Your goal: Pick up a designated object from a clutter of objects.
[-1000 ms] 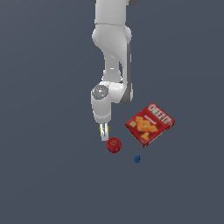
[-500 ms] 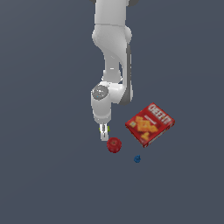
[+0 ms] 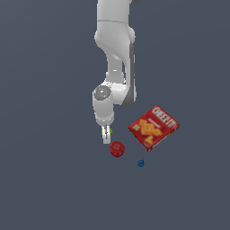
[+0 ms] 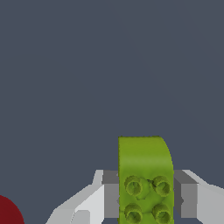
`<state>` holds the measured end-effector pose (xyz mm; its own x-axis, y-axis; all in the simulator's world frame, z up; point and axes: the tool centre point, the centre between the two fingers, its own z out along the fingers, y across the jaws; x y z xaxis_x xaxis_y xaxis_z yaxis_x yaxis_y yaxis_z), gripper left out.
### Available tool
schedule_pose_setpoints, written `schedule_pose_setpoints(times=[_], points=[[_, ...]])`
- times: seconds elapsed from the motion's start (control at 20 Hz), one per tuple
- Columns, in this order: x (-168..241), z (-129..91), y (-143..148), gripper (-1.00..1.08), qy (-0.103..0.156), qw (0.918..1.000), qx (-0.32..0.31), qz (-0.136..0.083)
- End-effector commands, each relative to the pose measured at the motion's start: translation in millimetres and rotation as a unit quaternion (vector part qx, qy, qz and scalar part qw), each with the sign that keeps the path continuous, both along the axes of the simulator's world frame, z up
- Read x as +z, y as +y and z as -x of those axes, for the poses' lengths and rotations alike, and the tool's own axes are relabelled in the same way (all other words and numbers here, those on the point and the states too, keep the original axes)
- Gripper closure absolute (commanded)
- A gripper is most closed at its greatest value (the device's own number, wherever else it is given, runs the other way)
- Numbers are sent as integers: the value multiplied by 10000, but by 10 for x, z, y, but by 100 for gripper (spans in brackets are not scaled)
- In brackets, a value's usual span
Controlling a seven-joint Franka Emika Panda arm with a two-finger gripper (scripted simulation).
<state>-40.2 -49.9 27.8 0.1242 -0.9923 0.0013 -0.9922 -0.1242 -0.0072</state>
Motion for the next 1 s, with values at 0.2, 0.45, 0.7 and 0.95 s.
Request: schedule_pose_setpoints(times=[0.2,0.45,0.7,0.95], points=[[295,16,-53,108,1,10000,-2,-6],[666,39,-122,108,9,10000,-4,-9],[1150,67,-217,108,15,10000,-5,-5],[1664,89,-319,108,23,10000,-5,8]])
